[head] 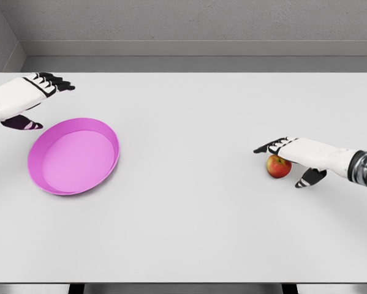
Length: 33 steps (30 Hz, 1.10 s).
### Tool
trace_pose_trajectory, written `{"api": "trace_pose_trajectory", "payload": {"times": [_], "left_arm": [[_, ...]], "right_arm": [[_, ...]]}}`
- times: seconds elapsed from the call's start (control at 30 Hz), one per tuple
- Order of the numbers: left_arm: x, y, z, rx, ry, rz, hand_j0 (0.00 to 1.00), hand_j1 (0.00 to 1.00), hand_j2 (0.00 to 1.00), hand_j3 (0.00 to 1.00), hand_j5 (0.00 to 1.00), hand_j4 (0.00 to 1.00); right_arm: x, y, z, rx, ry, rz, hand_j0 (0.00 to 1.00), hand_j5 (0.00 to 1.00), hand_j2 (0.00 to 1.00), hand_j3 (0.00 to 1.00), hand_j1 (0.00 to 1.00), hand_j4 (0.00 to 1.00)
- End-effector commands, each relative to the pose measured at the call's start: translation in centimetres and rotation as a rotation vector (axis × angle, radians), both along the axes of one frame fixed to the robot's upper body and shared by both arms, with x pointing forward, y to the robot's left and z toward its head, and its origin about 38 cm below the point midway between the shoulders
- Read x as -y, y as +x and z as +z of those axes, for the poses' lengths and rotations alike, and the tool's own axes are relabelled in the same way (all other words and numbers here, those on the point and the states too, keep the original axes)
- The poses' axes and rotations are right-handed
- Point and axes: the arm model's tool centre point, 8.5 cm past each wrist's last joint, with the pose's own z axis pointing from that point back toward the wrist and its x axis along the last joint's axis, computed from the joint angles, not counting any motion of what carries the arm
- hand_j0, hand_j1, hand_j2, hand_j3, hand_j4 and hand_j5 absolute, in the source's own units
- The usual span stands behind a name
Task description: Put the apple on the plate with both arms
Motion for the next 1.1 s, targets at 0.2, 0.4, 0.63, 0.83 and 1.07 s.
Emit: {"api": "trace_pose_trajectory", "payload": {"times": [0.2,0.4,0.63,0.83,1.07], "left_arm": [[-0.23,0.01,-0.02,-0.003,0.002,0.006,1.0,1.0,1.0,1.0,1.0,1.0],[-0.17,0.02,-0.06,-0.003,0.002,0.005,1.0,1.0,1.0,1.0,1.0,1.0],[-0.19,0.06,0.06,0.0,0.002,0.006,1.0,1.0,1.0,1.0,1.0,1.0],[-0.14,0.05,0.08,0.001,0.002,0.005,1.0,1.0,1.0,1.0,1.0,1.0],[-0.2,0.04,0.1,0.001,0.003,0.005,1.0,1.0,1.0,1.0,1.0,1.0]], "right_arm": [[-0.07,-0.2,-0.38,-0.013,-0.003,0.003,0.92,0.92,0.92,0.92,0.92,0.92],[-0.19,-0.33,-0.45,-0.015,-0.001,0.014,0.53,0.53,0.53,0.53,0.53,0.53],[-0.19,-0.41,-0.71,-0.023,-0.004,0.012,0.5,0.5,0.5,0.5,0.5,0.5],[-0.2,-0.35,-0.58,-0.019,-0.003,0.009,0.48,0.48,0.48,0.48,0.48,0.48],[-0.43,-0.14,0.03,-0.001,0.001,0.017,0.46,0.46,0.46,0.46,0.46,0.46]]}}
